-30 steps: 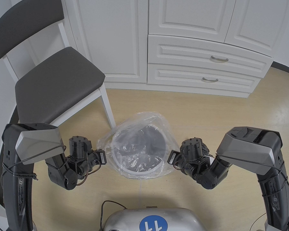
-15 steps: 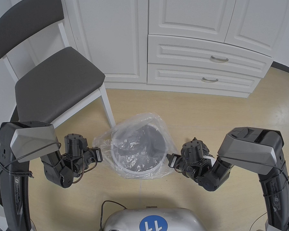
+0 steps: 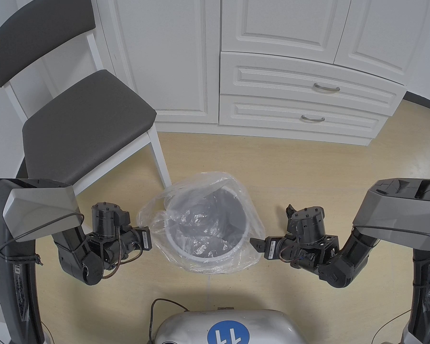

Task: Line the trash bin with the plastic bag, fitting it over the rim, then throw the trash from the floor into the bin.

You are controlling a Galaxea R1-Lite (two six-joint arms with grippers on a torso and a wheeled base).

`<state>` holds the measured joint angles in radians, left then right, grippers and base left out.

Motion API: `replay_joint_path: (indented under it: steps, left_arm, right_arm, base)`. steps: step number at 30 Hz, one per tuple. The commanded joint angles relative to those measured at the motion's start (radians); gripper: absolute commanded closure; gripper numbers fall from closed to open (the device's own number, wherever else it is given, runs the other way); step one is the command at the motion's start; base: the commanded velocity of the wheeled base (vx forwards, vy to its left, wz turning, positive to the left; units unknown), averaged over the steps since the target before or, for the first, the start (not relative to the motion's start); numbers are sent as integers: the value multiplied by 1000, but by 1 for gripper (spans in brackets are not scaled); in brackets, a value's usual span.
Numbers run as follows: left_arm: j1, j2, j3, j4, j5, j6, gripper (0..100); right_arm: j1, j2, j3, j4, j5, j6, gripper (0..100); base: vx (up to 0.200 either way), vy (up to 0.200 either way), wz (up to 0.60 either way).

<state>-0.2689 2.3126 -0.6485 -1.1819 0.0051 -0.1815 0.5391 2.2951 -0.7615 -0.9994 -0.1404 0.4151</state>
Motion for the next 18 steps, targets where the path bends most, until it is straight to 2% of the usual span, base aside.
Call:
replay_joint_path:
  steps: [1,5,10,15,18]
  left_arm:
    - [-10,30,6,8,-1,0,0]
    - [-4,16,13,7,-5,5,0]
    - [-1,-61,70,22,-59,48,0]
    - [11,-176,116,113,-108,102,0]
    - [17,-205,118,148,-112,102,0]
  right_arm:
    - [-2,-52,39,-4,4,-19,0]
    - [-1,-74,51,-8,4,-25,0]
    - [12,-112,60,-13,1,-24,0]
    - [27,-134,4,5,-8,-30,0]
    - [33,-158,-44,73,-10,-87,0]
  base:
    - [0,0,0]
    - [0,0,0]
    - [0,0,0]
    - [0,0,0]
    - [0,0,0]
